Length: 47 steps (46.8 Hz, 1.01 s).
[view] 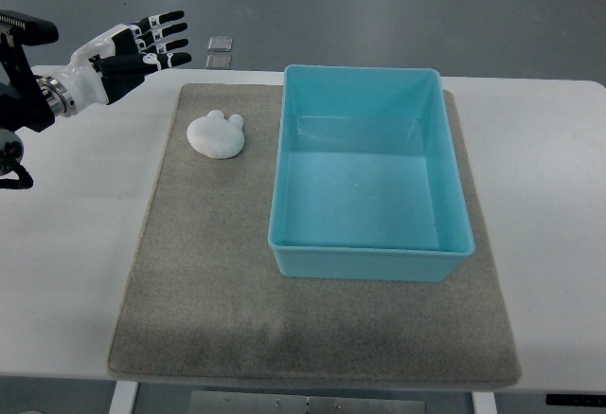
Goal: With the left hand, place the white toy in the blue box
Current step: 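Extend the left hand forward and lower it toward the white rabbit toy, then close the left hand's fingers around the white rabbit toy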
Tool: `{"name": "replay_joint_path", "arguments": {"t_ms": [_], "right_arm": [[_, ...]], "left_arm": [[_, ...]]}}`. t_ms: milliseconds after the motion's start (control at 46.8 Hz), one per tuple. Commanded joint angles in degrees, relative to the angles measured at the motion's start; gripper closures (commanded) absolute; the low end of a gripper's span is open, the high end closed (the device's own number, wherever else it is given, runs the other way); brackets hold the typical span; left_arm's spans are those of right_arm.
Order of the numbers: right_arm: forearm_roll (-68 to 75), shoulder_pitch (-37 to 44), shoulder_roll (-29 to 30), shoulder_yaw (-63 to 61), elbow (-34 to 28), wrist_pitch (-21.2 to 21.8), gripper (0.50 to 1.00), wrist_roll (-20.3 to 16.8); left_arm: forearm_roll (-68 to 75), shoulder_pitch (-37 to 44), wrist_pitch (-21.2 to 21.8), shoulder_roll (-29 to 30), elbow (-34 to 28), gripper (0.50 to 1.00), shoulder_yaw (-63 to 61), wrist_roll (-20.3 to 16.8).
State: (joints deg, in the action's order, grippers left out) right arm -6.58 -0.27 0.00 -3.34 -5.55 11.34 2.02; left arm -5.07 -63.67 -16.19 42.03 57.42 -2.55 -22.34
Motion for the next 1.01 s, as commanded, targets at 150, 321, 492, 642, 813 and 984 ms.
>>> {"name": "replay_joint_path", "arguments": {"t_ms": [150,321,492,642,813,984], "right_arm": [[0.08,0.0,0.0,0.0,0.01,0.0,0.564,0.0],[-0.01,0.0,0.0,0.0,-0.07,0.0,0.564,0.0],[0.08,0.0,0.0,0.0,0.01,0.0,0.564,0.0],[0.08,0.0,0.0,0.0,0.01,0.0,0.564,0.0],[0.08,0.0,0.0,0.0,0.01,0.0,0.564,0.0],[0.08,0.0,0.0,0.0,0.01,0.0,0.564,0.0]], "left_arm": [[17.09,-1.46,0.28,0.33,-0.02,0.619,-1.23,-0.25],[29.31,-1.81,4.75,0.42,-0.02,0.63,-1.41,-3.76],[42.58,-2.25,11.7,0.42,0.59,0.634,-1.41,-4.03],[50.41,-2.25,14.69,0.07,0.77,0.643,-1.49,-4.73],[55.51,-2.34,17.5,-0.19,1.73,0.716,-2.55,-5.17],[60.61,-1.98,21.72,-0.72,2.0,0.712,-3.6,-6.05]]}}
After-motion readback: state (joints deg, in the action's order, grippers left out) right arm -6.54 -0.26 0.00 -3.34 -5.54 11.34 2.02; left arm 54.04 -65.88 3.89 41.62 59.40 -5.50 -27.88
